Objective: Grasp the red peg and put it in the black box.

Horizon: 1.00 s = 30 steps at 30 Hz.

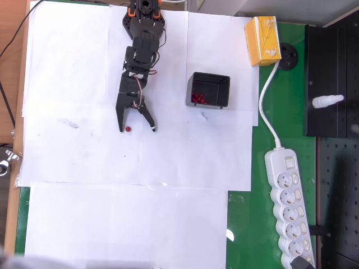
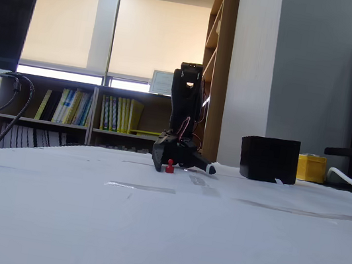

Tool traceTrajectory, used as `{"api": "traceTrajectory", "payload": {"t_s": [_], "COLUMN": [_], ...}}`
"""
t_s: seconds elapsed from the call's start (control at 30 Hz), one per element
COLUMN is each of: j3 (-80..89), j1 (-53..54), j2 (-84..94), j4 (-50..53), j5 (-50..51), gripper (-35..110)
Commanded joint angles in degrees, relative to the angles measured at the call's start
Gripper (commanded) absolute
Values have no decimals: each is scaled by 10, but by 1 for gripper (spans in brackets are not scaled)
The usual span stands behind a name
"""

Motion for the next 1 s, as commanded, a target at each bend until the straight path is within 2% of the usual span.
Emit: {"api": "traceTrajectory", "payload": {"t_s": [0.0, 0.97], "j3": [17, 18], "j1": [6, 0], "j2": [-22, -22], "j4": [2, 8], "j5": [1, 4], "gripper": [45, 44]}}
